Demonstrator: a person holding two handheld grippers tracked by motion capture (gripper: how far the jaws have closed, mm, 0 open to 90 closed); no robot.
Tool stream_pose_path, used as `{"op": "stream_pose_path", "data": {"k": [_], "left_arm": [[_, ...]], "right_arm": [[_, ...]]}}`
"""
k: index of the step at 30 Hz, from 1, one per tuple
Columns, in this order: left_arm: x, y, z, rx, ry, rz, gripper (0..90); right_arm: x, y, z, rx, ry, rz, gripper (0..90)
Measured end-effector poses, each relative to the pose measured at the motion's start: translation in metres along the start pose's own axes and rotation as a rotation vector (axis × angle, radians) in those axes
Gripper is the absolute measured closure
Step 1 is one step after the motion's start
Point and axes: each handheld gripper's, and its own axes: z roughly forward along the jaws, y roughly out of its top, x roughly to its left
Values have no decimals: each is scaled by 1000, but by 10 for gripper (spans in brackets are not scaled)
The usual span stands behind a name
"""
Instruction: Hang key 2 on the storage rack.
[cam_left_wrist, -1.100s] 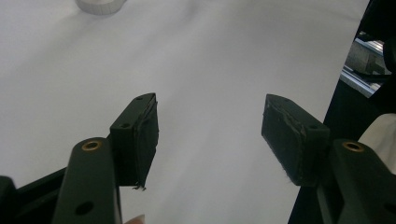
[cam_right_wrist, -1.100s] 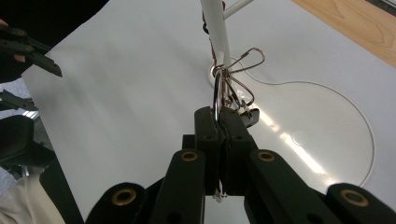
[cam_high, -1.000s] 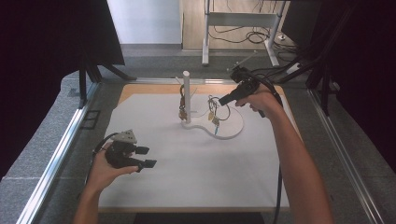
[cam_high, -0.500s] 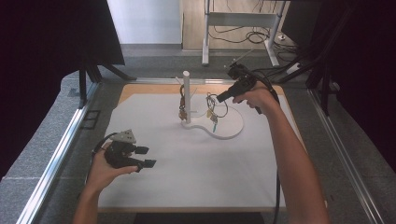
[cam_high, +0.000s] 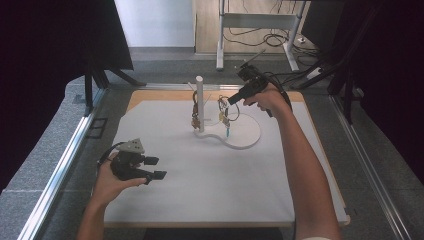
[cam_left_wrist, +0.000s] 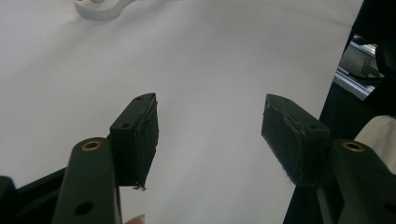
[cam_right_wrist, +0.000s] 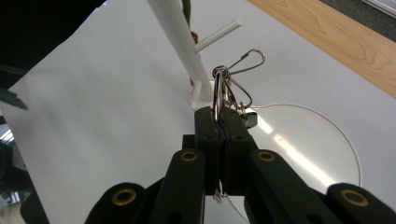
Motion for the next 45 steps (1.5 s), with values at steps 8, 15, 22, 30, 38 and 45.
{"op": "stream_pose_path", "data": {"k": [8,15,22,30,38,45], "left_arm": [[0,0,-2,-6,-3,2,372],[0,0,-3,-4,-2,1,372],[3,-1,-3,-13,-9,-7,372],[6,-2,-5,-17,-7,-16,372],[6,-1,-3,-11,-9,-9,372],[5,-1,-5,-16,-8,-6,372]], "right_arm": [[-10,7,9,-12,-15,35,872],[-15,17,16,-22,-28,40,871],[-20,26,23,-26,-36,41,872],[-18,37,36,-31,-40,29,872],[-10,39,47,-26,-39,15,871],[-4,37,59,-16,-28,6,871]]}}
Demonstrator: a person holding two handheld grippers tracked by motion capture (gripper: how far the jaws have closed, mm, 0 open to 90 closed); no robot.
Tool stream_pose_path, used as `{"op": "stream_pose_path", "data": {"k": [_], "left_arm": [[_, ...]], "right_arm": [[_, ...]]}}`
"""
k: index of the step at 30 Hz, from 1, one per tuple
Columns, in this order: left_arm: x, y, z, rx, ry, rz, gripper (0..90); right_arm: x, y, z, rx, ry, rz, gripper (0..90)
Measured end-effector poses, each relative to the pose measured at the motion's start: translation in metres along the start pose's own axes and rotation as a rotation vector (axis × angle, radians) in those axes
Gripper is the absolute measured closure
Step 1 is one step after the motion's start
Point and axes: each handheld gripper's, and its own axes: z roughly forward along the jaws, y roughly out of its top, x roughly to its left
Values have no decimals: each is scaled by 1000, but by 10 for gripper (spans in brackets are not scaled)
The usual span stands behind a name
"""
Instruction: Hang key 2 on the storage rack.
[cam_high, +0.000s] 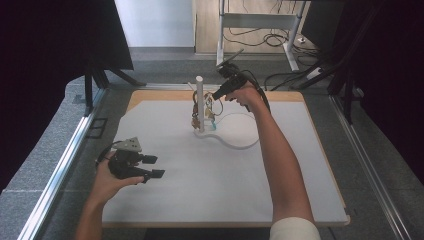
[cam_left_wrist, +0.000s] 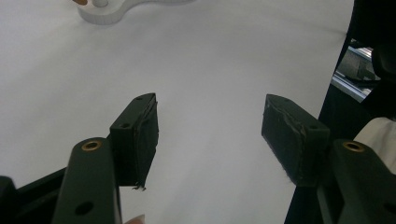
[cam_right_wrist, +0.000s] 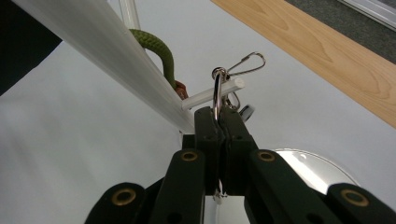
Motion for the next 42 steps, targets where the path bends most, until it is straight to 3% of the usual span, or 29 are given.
{"op": "stream_pose_path", "data": {"k": [11,28,35,38,40,41,42], "left_arm": [[-1,0,0,5,4,8,371],[-3,1,1,16,10,14,371],[-1,0,1,21,21,12,368],[0,-2,0,18,28,1,367],[0,-2,0,15,30,-4,367],[0,-3,1,17,32,-4,367],[0,-3,1,17,32,-4,366]], "right_arm": [[9,-10,19,19,27,-15,838],[18,-38,-13,-34,36,-54,681],[20,-68,-36,-69,6,-91,585],[20,-98,-48,-95,8,-87,550],[20,-104,-49,-101,9,-84,543],[19,-124,-53,-117,3,-84,530],[19,-124,-53,-117,3,-84,530]]}}
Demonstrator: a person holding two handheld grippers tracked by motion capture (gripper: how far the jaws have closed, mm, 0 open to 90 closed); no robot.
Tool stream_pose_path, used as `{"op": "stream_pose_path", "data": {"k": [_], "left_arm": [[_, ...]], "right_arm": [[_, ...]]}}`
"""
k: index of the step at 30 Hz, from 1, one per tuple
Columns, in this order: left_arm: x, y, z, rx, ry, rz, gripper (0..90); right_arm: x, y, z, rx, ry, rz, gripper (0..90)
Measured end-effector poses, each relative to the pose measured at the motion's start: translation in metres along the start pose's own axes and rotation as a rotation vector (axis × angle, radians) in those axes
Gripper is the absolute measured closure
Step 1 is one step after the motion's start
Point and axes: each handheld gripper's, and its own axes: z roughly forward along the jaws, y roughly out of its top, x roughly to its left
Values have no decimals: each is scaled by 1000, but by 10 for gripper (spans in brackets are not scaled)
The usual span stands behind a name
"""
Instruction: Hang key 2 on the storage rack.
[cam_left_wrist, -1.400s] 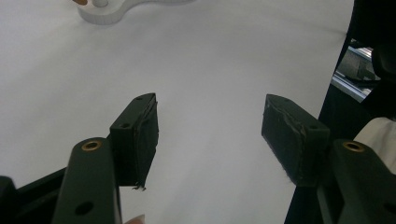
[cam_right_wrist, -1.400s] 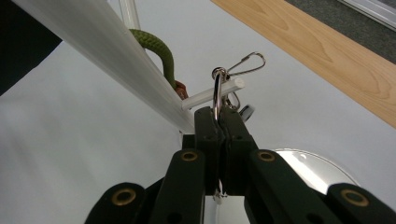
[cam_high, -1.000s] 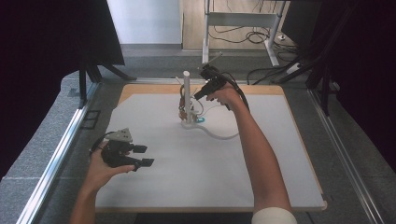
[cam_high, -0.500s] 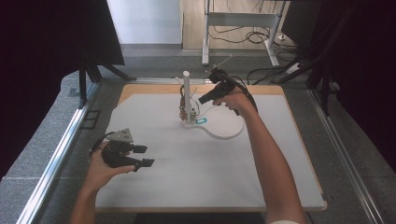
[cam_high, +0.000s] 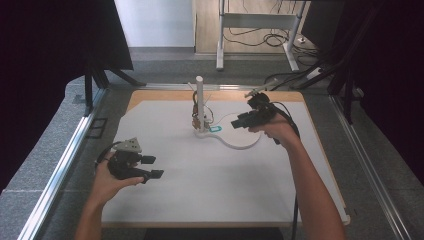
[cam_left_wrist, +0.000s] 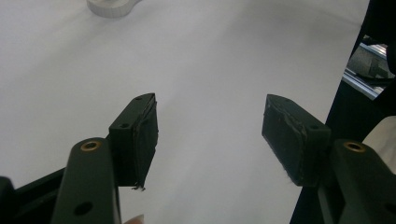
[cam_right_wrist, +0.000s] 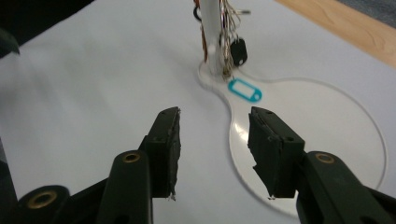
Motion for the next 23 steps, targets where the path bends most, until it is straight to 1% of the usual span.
{"op": "stream_pose_path", "data": {"k": [1,2,3,4,5,6,7,8,10,12,13,15,17,18,19,20,21,22,23], "left_arm": [[0,0,0,6,3,2,366],[0,-1,1,7,4,-6,367],[0,-1,1,7,4,-6,366],[0,-1,2,12,7,-7,366],[-1,-1,3,15,8,-12,366],[0,-1,5,19,7,-9,366],[-1,-1,5,22,9,-13,366],[-1,-1,6,26,10,-14,365],[-1,-2,8,32,13,-16,365],[-1,-2,10,33,13,-20,365],[-1,-2,10,37,15,-23,365],[-2,-3,12,42,17,-22,365],[-3,-2,13,46,16,-20,364],[-3,-2,14,47,16,-20,364],[-4,-2,14,49,17,-19,363],[-4,-2,15,50,18,-19,363],[-4,-3,15,51,20,-17,363],[-4,-3,16,53,19,-15,362],[-4,-3,16,54,19,-14,362]], "right_arm": [[1,-7,-2,-3,-4,1,524],[2,-28,-5,-16,-12,3,514],[2,-28,-5,-16,-12,3,514],[2,-35,-6,-19,-20,2,511],[3,-48,-8,-28,-26,6,507],[3,-56,-8,-36,-25,12,506],[3,-69,-10,-45,-27,21,503],[3,-77,-10,-49,-34,25,502],[3,-99,-10,-61,-43,38,500],[1,-117,-10,-70,-55,53,500],[0,-123,-9,-77,-55,61,500],[-2,-138,-8,-96,-54,92,500],[-3,-146,-7,-113,-67,105,501],[-4,-147,-7,-120,-72,108,501],[-3,-147,-9,-121,-90,101,494],[-3,-147,-9,-121,-90,101,494],[-3,-147,-12,-138,-95,101,490],[-2,-149,-17,-173,-96,110,469],[-2,-149,-17,-173,-96,110,469]]}}
